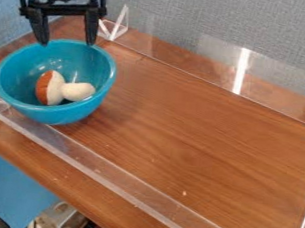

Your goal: Remove the mushroom from inside the blue bowl and put it on the table

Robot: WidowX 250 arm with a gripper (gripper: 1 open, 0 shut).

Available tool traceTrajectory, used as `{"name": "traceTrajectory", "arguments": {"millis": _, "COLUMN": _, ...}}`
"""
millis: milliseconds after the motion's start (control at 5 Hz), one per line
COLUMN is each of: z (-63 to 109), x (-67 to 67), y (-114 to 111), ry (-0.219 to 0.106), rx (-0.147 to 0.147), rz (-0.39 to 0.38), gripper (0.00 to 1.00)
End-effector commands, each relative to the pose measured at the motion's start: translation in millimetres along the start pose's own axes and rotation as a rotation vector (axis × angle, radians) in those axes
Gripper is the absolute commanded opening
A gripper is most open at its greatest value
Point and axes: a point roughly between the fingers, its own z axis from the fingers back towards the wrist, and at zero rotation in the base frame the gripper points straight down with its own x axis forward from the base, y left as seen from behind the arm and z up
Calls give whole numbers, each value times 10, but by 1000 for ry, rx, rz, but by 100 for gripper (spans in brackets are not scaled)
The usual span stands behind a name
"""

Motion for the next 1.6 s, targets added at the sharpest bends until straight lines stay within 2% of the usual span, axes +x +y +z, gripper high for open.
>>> {"name": "traceTrajectory", "arguments": {"millis": 0, "z": 2, "x": 15, "y": 14, "ry": -31, "rx": 0, "rz": -1, "gripper": 100}}
{"name": "traceTrajectory", "arguments": {"millis": 600, "z": -408, "x": 25, "y": 60, "ry": 11, "rx": 28, "rz": -4, "gripper": 100}}
{"name": "traceTrajectory", "arguments": {"millis": 800, "z": -491, "x": 21, "y": 70, "ry": 21, "rx": 34, "rz": -6, "gripper": 0}}
{"name": "traceTrajectory", "arguments": {"millis": 1000, "z": -491, "x": 13, "y": 68, "ry": 20, "rx": 36, "rz": -8, "gripper": 0}}
{"name": "traceTrajectory", "arguments": {"millis": 1400, "z": -101, "x": -31, "y": -106, "ry": -47, "rx": 4, "rz": -50, "gripper": 0}}
